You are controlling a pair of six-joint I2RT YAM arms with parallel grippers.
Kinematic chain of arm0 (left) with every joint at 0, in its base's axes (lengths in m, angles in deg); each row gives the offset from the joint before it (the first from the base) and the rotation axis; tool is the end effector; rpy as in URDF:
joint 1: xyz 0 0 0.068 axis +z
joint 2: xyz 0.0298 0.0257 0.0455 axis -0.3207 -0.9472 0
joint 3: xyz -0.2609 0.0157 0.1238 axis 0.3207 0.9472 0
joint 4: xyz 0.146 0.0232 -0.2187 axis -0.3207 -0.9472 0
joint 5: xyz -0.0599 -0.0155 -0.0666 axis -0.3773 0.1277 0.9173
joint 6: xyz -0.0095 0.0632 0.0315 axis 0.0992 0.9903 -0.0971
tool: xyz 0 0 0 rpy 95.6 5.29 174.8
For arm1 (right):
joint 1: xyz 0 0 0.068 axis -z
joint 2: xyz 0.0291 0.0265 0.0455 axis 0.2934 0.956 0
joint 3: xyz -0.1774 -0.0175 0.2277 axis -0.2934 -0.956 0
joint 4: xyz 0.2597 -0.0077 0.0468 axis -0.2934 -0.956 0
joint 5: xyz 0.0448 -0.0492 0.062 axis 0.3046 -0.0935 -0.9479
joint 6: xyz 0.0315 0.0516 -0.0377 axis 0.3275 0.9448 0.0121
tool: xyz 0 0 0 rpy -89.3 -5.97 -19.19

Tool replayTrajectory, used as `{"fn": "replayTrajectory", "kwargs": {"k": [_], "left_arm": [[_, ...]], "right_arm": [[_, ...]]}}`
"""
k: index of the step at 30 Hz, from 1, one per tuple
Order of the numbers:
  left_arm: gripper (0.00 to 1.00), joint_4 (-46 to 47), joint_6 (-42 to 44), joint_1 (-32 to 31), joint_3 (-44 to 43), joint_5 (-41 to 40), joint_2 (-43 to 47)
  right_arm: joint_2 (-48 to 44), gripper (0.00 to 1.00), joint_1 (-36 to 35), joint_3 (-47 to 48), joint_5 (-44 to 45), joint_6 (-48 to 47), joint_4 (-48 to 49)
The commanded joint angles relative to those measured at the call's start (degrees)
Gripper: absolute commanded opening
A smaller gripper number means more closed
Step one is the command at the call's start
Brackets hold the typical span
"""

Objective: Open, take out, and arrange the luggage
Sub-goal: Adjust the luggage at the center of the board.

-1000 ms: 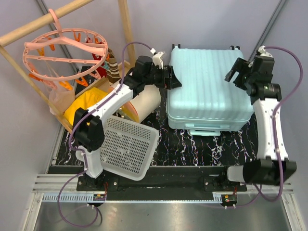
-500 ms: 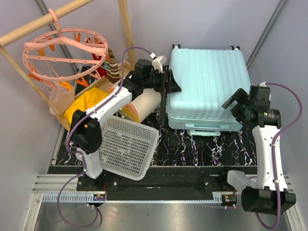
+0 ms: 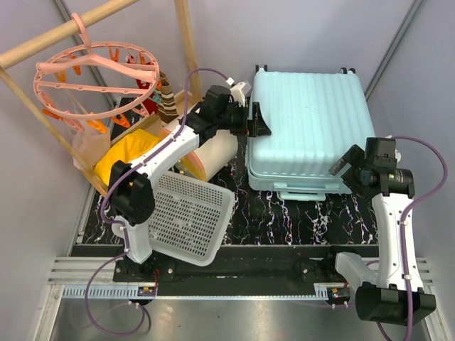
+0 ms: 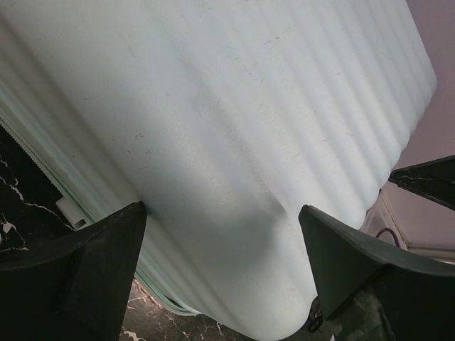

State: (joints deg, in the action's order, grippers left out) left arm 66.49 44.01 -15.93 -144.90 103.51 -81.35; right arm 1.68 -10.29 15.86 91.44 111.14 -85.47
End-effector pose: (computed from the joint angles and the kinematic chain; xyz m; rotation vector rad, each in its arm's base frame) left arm 0.3723 -0.2902 0.3449 0.4444 2.1395 -1.1524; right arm 0.1724 -0.0241 0.3472 0.8875 2.3287 0.1196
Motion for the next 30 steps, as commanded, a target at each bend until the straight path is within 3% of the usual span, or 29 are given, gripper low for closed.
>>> {"fn": "replayTrajectory", "kwargs": {"k": [1, 15, 21, 30], "left_arm": [[0.92, 2.01, 0.08, -3.86, -1.44, 5.52, -0.51], [0.93, 1.22, 1.92, -4.74, -2.66, 9.38, -0.69], [0.93, -3.44, 6.84, -5.80, -5.29, 8.60, 0.28], [0.94, -6.43, 12.47, -5.71, -4.33, -2.12, 7.38]], "right_arm": [[-0.55, 1.00, -0.09, -3.16, -0.71, -0.25, 2.67], [5.77, 0.97, 2.90, -10.38, -0.19, -2.79, 21.31], [13.76, 0.96, 10.28, -6.52, -3.44, -6.13, 27.72], [23.26, 0.96, 11.34, 3.32, -7.31, -9.21, 30.98]]}}
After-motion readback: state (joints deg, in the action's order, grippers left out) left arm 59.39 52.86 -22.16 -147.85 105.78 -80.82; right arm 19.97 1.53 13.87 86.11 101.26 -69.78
